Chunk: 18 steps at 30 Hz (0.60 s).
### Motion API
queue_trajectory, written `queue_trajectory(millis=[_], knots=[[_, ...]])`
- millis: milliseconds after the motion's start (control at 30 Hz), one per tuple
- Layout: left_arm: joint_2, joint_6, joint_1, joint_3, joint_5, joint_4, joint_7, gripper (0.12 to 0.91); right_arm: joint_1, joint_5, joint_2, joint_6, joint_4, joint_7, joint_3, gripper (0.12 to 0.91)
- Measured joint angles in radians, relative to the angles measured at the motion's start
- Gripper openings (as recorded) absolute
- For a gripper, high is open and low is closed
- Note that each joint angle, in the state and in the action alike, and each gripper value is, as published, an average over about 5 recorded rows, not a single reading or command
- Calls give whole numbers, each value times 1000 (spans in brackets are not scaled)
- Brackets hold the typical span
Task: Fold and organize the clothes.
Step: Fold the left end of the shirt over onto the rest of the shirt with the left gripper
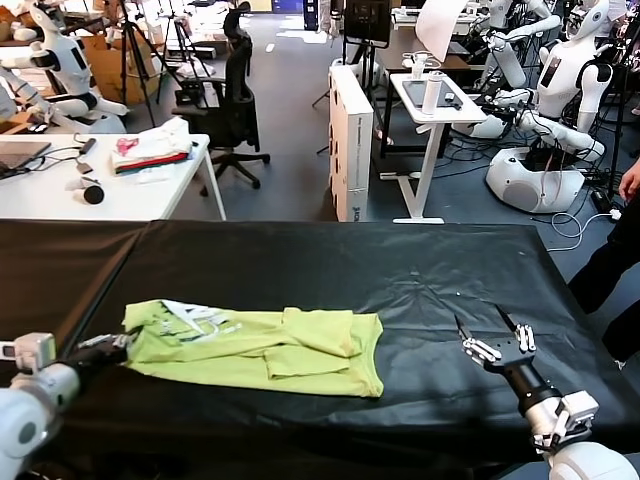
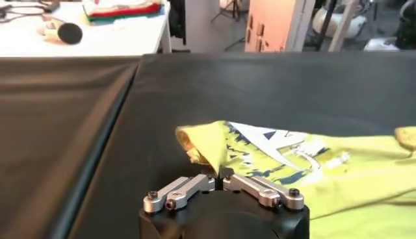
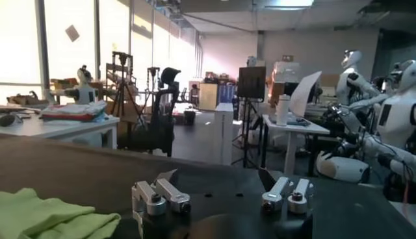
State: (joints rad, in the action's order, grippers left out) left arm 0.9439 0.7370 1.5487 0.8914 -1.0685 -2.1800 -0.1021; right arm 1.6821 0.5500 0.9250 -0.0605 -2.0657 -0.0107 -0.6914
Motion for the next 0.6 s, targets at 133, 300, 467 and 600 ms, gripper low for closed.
queue_trajectory(millis=[133, 300, 467, 600], knots=[[83, 0, -22, -100, -45, -66, -41, 172, 1, -18, 15, 15, 1, 4, -9, 907], [177, -1, -70, -259, -9, -79, -51, 172, 2, -43, 40, 20, 12, 11, -19, 907], [253, -1, -123, -404, 26, -53, -57, 172, 8, -72, 74, 22, 20, 11, -22, 907], [303, -1, -164, -493, 35, -23, -63, 172, 8, -89, 98, 24, 23, 11, -22, 907]])
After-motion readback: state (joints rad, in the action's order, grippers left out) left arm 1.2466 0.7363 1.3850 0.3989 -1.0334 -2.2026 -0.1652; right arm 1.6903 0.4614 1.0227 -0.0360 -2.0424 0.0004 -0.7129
